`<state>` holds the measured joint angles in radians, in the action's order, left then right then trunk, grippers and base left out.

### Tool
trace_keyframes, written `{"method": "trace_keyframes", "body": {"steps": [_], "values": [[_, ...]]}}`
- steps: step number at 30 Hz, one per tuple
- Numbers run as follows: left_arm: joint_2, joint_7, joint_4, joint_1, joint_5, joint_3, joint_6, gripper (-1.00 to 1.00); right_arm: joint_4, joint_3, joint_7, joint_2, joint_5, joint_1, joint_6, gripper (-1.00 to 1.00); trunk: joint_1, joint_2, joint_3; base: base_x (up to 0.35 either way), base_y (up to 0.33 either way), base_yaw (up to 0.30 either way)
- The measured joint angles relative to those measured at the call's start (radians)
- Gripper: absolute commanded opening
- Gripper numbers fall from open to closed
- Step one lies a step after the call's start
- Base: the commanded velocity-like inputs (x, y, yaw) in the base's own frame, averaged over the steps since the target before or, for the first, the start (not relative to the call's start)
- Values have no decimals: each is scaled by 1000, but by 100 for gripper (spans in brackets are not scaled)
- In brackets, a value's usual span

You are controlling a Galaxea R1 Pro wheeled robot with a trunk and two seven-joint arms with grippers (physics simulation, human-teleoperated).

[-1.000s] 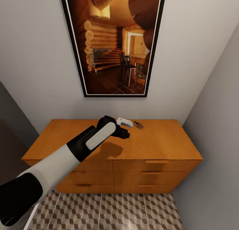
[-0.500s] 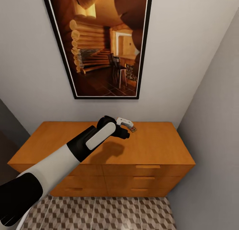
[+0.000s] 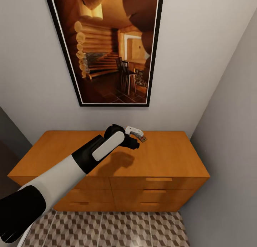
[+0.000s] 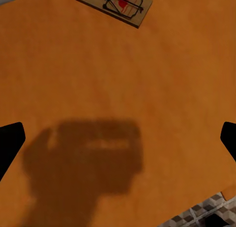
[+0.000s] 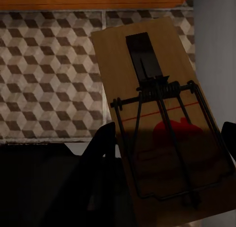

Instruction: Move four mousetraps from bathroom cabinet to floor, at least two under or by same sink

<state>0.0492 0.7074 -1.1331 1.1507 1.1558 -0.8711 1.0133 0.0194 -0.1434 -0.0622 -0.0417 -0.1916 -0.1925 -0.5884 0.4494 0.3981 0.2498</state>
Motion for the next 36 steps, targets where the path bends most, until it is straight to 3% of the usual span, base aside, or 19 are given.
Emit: {"method": "trace_keyframes", "body": {"steps": [22, 36], "values": [[0, 0, 1, 0, 0, 0, 0, 100, 0, 0, -1, 2, 0, 0, 0, -100, 0, 0, 0, 88, -2, 0], [-1, 0, 1, 0, 0, 0, 0, 100, 0, 0, -1, 2, 0, 0, 0, -100, 0, 0, 0, 0, -138, 0]]}}
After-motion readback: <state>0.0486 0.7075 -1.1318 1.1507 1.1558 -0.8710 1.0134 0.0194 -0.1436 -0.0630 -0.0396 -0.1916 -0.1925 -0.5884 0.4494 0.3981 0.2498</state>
